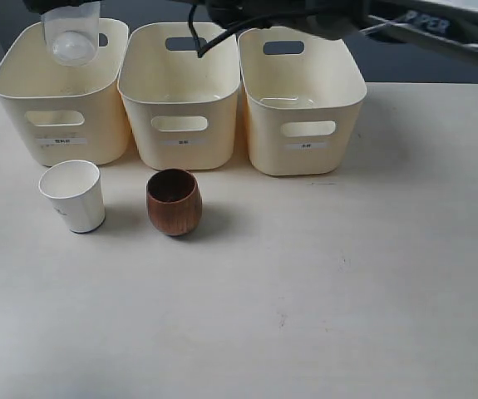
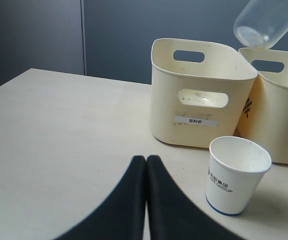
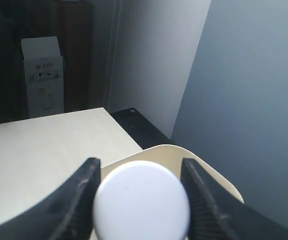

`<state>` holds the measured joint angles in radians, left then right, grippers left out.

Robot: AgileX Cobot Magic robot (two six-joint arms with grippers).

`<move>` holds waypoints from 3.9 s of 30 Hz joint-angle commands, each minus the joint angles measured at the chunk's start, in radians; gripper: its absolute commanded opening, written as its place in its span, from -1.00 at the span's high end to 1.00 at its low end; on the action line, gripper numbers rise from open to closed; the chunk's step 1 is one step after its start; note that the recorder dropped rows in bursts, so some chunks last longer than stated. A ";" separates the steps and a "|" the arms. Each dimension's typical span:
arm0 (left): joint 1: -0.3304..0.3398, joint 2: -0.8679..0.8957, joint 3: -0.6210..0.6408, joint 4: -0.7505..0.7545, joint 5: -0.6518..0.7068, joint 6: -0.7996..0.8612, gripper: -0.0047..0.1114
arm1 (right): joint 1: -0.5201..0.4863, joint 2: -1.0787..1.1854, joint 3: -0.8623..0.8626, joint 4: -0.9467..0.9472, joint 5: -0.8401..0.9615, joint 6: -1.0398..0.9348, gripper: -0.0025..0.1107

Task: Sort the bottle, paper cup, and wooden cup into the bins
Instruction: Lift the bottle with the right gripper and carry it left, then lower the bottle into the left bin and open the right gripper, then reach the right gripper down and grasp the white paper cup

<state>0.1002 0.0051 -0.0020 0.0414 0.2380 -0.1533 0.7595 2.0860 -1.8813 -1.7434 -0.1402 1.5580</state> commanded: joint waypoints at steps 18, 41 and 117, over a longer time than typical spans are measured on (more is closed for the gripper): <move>-0.003 -0.005 0.002 0.001 -0.007 -0.001 0.92 | -0.001 0.259 -0.199 -0.001 0.062 -0.005 0.69; -0.003 -0.005 0.002 0.001 -0.007 -0.001 0.92 | -0.001 0.259 -0.199 -0.001 0.020 0.006 -0.03; -0.003 -0.005 0.002 0.001 -0.007 -0.001 0.92 | 0.079 0.244 0.211 -0.001 -0.258 -0.372 0.00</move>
<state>0.1002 0.0051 -0.0020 0.0414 0.2380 -0.1533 0.8407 2.3205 -1.6648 -1.7450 -0.4075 1.1749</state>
